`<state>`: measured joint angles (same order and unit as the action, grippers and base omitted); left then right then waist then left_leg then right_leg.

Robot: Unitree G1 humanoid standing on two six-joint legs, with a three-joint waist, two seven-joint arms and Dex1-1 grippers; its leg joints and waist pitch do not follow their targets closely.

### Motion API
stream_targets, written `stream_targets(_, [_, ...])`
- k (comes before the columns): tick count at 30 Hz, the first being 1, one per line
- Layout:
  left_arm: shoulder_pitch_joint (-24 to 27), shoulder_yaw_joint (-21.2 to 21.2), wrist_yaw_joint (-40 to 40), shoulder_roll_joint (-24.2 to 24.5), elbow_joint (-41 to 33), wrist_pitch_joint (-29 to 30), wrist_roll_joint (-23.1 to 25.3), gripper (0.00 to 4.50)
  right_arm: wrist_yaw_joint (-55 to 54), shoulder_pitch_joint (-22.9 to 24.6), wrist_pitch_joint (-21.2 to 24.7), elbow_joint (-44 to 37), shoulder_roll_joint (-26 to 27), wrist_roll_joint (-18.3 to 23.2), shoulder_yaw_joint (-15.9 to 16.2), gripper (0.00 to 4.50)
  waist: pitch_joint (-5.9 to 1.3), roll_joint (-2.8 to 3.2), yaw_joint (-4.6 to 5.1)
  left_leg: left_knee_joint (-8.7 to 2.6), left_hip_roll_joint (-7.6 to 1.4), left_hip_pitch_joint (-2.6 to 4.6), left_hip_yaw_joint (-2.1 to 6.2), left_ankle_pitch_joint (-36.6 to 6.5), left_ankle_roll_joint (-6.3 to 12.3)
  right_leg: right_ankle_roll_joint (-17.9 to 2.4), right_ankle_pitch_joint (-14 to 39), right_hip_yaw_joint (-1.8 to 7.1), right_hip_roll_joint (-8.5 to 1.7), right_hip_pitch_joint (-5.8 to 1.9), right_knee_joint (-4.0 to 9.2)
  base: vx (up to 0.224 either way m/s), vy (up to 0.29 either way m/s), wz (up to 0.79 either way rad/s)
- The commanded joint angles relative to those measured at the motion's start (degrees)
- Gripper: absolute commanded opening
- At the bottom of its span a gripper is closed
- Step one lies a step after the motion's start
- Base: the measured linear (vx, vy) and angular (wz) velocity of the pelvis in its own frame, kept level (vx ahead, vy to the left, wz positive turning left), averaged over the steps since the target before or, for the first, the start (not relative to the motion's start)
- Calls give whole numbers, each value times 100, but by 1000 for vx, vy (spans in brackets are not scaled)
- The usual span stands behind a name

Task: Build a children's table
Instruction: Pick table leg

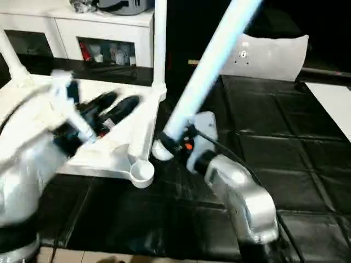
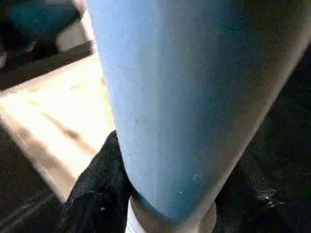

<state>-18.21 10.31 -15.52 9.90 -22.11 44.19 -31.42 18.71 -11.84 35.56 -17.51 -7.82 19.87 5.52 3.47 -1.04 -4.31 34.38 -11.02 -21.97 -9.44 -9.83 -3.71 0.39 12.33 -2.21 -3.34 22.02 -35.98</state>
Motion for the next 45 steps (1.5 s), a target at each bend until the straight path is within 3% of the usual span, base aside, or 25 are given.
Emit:
stream_targets(1, [524,-157,282,252,-166,-488,790,393,-307,307,-94,-269,11,-174,-71,190,-348,67,49,-472,-173,99,58,-1407,-448,-392,1211,241,-328,-185,521,0,0,0])
stream_targets(7, [1192,-436,372,291,-29,-900,1236,393,-566,734,-232,-234,71,-324,-101,190,-331,123,125,-485,-157,131,71,-1803,-472,-414,1425,242,-305,-123,539,0,0,0])
stream_targets(10, [1262,-428,569,161,-142,-820,1217,393,-659,874,-149,-308,208,-226,-183,190,-336,22,-2,-292,-80,-36,0,-1408,216,-533,2070,503,-738,-246,721,0,0,0])
stream_targets(12, [1310,-456,666,83,-245,-874,1245,393,-671,942,-55,-350,328,-90,-213,190,-340,-21,-152,126,-120,-204,179,-926,662,-481,2748,850,-1334,-366,917,0,0,0])
stream_targets(14, [1338,-466,656,72,-249,-923,1274,393,-691,952,-24,-344,364,-68,-211,190,-330,65,-219,332,-214,-333,459,-714,815,-763,2989,948,-1499,-330,940,1,136,-5])
stream_targets(15, [1360,-483,643,65,-251,-950,1298,393,-705,965,15,-335,389,-37,-221,190,-333,78,-202,196,-188,-266,438,-729,870,-842,2890,837,-1314,-284,917,1,166,-3])
stream_targets(17, [1362,-524,591,102,-240,-998,1350,393,-681,978,10,-327,426,51,-256,190,-404,193,-35,-260,-62,121,233,-582,1386,-853,1863,348,-469,-67,552,-4,221,7])
stream_targets(18, [1351,-540,576,127,-238,-1019,1364,393,-679,992,-9,-334,450,79,-268,190,-411,389,259,-535,-7,432,267,-87,2223,-425,1055,-291,173,291,-327,-8,231,6])
stream_targets(20, [1292,-563,585,125,-202,-1023,1375,393,-642,965,-91,-305,393,-13,-228,190,-350,339,259,-669,-221,251,282,91,2620,195,855,-436,37,305,-745,-33,206,5])
stream_targets(22, [1265,-578,596,118,-185,-1022,1380,393,-623,950,-131,-291,365,-57,-211,190,-346,155,287,-686,-221,271,232,-573,2214,239,664,-293,-231,200,-471,-61,169,-4])
stream_targets(23, [1207,-684,685,122,-121,-961,1502,393,-595,882,-51,-256,349,-27,-231,190,-336,-151,181,-491,-53,-47,70,-1928,975,288,1513,223,-852,-80,195,-109,145,-7])
stream_targets(24, [1186,-753,703,110,-93,-963,1551,393,-560,843,-5,-247,377,61,-274,190,-314,-163,123,1049,187,-170,694,-1250,235,-277,3387,935,-1919,-8,890,-109,145,-7])
stream_targets(25, [1173,-809,716,83,-83,-974,1584,393,-531,803,54,-243,417,160,-330,190,-304,-1,194,1157,175,-264,917,-751,-53,-504,3696,678,-1842,-207,766,-82,164,-28])
stream_targets(26, [1171,-822,725,67,-87,-977,1589,393,-523,788,74,-241,425,187,-346,190,-179,60,337,636,115,-184,910,-858,-674,-707,3713,-154,-977,-136,586,-43,195,-47])
stream_targets(27, [1167,-826,820,-66,-131,-985,1569,393,-482,717,86,-206,369,169,-328,190,-214,176,419,58,70,-383,1060,-1798,-819,-751,3404,-691,-571,-398,279,-43,195,-47])
stream_targets(28, [1172,-835,902,-164,-183,-982,1563,393,-474,668,44,-148,314,101,-299,190,-269,417,626,-660,-477,1,1931,-3616,-1016,-392,1393,-364,-85,-103,-545,-52,183,13])
stream_targets(29, [1185,-834,930,-214,-222,-980,1539,393,-478,653,18,-105,304,81,-308,190,-275,520,714,-719,-469,49,2142,-3617,-1013,-299,1127,-354,-13,-75,-822,-71,127,49])
stream_targets(30, [1188,-832,942,-244,-240,-978,1527,393,-456,651,-24,-79,264,56,-292,190,-210,668,704,-608,-183,58,2132,-3129,-979,-272,1045,-262,108,31,-904,-71,127,49])
stream_targets(31, [1189,-877,957,-243,-269,-919,1551,393,-440,640,-52,-52,229,43,-288,190,-224,665,728,-480,-170,124,1806,-2936,-1128,-265,768,-210,116,77,-733,-84,58,33])
stream_targets(33, [1206,-1009,985,-206,-297,-832,1661,393,-407,654,-213,-14,215,53,-340,190,-299,535,673,-557,99,138,1715,-2589,-955,-282,367,-159,76,-201,-396,-102,-3,10])
stream_targets(35, [1173,-1069,956,-207,-223,-885,1704,393,-341,633,-284,6,63,-82,-295,190,-366,231,446,-253,385,-103,1238,-2025,-625,-509,661,241,-688,-457,437,-110,-84,-4])
stream_targets(36, [1173,-1069,956,-207,-223,-885,1704,393,-341,633,-284,6,63,-82,-295,190,-317,35,389,-205,386,-166,1039,-1918,-484,-398,1244,301,-865,-472,649,-104,-116,-3])
stream_targets(37, [1143,-1055,986,-259,-164,-886,1695,393,-316,617,-314,13,23,-122,-308,190,-305,-99,195,13,297,30,685,-885,24,-359,2973,353,-919,-333,856,-100,-141,3])
stream_targets(41, [1170,-1010,990,-306,-110,-961,1680,393,-292,629,-202,-90,-35,-95,-310,190,-276,-16,215,-430,-79,-42,438,-1256,-102,-611,3025,75,-512,-288,659,-84,-73,-3])
stream_targets(45, [1278,-1123,953,-155,-224,-930,1839,393,-325,742,-184,-167,-46,-37,-301,190,-293,26,262,-550,-160,-23,394,-2198,-443,-492,2585,98,-461,-248,582,-13,-8,-2])
